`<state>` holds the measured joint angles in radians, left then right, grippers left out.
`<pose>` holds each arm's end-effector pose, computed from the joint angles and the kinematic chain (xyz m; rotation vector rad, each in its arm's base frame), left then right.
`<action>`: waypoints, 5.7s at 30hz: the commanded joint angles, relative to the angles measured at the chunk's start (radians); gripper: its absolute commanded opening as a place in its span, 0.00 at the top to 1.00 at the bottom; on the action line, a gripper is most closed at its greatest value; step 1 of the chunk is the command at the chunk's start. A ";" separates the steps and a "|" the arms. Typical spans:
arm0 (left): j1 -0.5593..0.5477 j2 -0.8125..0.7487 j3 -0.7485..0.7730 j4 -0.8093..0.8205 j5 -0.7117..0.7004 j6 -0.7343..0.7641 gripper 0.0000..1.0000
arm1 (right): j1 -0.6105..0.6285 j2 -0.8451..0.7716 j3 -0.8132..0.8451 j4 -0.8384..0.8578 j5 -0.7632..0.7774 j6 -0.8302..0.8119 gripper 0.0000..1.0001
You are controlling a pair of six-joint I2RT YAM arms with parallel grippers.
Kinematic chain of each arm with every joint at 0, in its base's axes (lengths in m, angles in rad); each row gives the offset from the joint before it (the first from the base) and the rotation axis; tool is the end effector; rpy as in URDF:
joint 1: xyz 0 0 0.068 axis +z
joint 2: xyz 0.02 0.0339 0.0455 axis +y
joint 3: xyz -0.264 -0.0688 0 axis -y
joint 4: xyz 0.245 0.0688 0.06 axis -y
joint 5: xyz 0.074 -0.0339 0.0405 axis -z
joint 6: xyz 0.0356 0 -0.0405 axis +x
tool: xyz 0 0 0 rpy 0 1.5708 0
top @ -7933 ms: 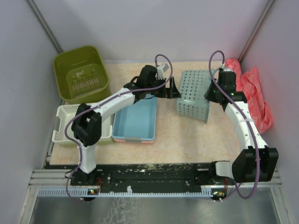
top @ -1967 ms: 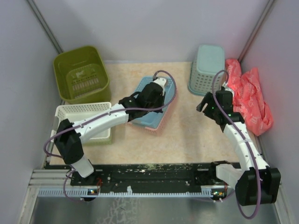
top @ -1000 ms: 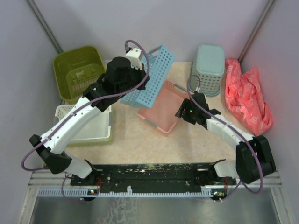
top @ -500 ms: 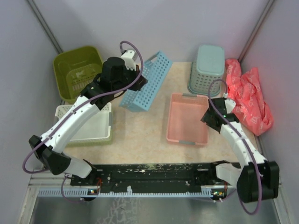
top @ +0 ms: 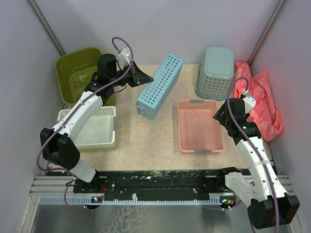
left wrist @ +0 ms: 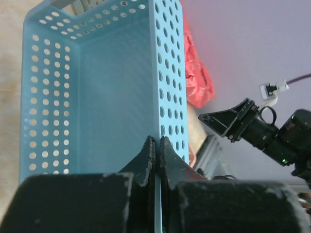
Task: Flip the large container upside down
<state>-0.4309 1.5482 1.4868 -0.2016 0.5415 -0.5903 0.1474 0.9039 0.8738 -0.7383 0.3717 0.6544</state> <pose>0.3223 -0.1684 0.3951 0.2553 1.9545 -1.1889 0.1804 0.0137 0.2991 0.7439 2.1501 -0.0172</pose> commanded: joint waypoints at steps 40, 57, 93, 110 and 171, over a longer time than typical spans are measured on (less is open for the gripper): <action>0.235 0.404 0.398 -0.289 -0.252 0.174 0.01 | 0.189 0.034 0.050 0.162 -0.227 -0.095 0.31; 0.073 0.101 0.210 -0.243 -0.492 0.302 0.01 | 0.504 0.431 0.069 0.284 -0.194 -0.087 0.41; 0.017 -0.419 -0.048 -0.349 -0.566 0.244 0.00 | 0.394 0.257 -0.069 1.114 -0.880 0.573 1.00; 0.017 -0.395 -0.133 -0.264 -0.468 0.245 0.01 | 0.259 0.136 -0.427 1.397 -0.951 0.796 1.00; -0.184 -0.045 -0.256 -0.115 -0.111 0.142 0.01 | 0.006 0.482 -0.172 1.005 -0.749 0.116 0.34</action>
<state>-0.6212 1.5299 1.1954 -0.3626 0.4122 -0.4301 0.1398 1.2251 0.5655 -0.0345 -0.3908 0.7120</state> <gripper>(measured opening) 0.996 0.666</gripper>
